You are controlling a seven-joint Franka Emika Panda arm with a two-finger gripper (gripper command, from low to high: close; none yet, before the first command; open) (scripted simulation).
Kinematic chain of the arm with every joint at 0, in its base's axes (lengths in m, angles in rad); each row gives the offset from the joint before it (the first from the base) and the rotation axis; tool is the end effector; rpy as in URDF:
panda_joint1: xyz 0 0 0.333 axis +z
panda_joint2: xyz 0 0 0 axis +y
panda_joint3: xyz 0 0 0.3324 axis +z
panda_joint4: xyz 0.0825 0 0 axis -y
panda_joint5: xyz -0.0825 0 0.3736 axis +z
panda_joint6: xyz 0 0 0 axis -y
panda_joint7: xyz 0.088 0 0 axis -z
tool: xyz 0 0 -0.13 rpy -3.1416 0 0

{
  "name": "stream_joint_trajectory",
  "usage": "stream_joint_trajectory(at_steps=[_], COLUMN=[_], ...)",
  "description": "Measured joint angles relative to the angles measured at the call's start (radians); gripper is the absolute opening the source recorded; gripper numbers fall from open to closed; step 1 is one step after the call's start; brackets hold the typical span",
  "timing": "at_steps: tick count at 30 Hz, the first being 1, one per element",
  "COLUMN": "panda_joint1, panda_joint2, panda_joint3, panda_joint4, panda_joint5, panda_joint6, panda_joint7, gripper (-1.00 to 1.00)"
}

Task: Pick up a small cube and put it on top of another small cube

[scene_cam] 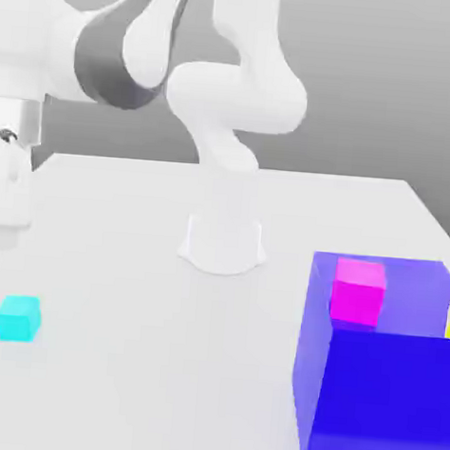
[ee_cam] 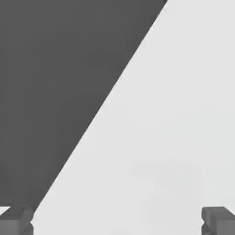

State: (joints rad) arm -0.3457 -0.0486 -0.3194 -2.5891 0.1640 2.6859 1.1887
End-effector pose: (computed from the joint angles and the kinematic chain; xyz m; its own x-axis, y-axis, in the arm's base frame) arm 0.3533 -0.2806 0.2904 -0.4090 -0.9112 -0.0496 -0.8967 0.4113 -0.1637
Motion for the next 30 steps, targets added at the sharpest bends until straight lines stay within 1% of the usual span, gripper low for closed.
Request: stream_joint_trajectory(at_steps=[2, 5, 8, 11, 12, 19, 21, 25, 27, 30], panda_joint1=[-0.048, -0.084, -0.125, -0.196, -0.226, -0.234, -0.202, -0.15, -0.123, -0.052], panda_joint2=[0.07, 0.172, 0.268, 0.361, 0.391, 0.398, 0.352, 0.232, 0.198, 0.194], panda_joint3=[-0.024, -0.057, -0.013, 0.076, 0.11, 0.12, 0.077, -0.002, -0.007, 0.018], panda_joint4=[-0.028, -0.065, -0.056, -0.036, -0.029, -0.028, -0.038, -0.066, -0.059, -0.01], panda_joint5=[0.002, 0.003, 0.078, 0.164, 0.184, 0.188, 0.143, 0.016, -0.048, -0.145], panda_joint6=[0.038, 0.098, 0.165, 0.234, 0.258, 0.264, 0.231, 0.142, 0.092, 0.009], panda_joint7=[0.048, 0.113, 0.07, 0.007, -0.008, -0.011, 0.023, 0.119, 0.16, 0.211], gripper=[0.0, 0.0, 0.0, 0.0, -1.0, -1.0, -1.0, -1.0, -1.0, -1.0])
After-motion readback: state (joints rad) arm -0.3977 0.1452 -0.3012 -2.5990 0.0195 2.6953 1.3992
